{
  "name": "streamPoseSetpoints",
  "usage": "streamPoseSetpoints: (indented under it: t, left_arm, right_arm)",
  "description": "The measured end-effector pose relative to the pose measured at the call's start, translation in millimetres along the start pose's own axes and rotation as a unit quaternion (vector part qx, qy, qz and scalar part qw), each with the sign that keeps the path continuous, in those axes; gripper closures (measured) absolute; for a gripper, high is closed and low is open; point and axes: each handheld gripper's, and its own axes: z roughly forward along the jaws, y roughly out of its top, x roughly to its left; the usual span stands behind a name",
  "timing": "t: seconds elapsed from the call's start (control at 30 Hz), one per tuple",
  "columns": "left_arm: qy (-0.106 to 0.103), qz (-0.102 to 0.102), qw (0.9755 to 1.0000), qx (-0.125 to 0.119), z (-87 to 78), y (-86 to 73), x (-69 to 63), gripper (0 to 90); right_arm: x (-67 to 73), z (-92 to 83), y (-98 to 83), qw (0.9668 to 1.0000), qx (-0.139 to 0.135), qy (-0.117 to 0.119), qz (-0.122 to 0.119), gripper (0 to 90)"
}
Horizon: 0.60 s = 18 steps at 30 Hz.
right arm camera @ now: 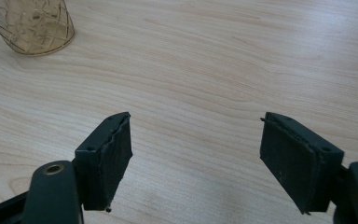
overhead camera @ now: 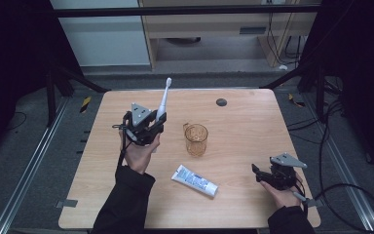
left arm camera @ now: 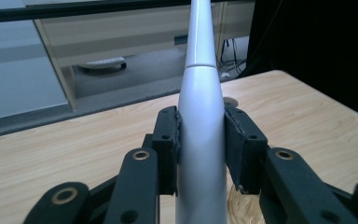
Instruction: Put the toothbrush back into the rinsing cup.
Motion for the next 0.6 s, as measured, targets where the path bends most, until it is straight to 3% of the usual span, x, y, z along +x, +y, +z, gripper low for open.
streamPoseSetpoints:
  t: [0.17,0.6]
  left_arm:
    - [-0.006,-0.004,0.9998,-0.021,19.7,3.3,-7.3,66.4]
    - [-0.019,-0.016,0.9984,-0.052,49.9,16.9,-28.9,66.4]
  right_arm:
    - [0.2,1.6,-0.8,1.0000,-0.001,0.000,-0.004,24.2]
    - [-1.2,2.2,-1.4,1.0000,-0.005,-0.001,-0.001,23.1]
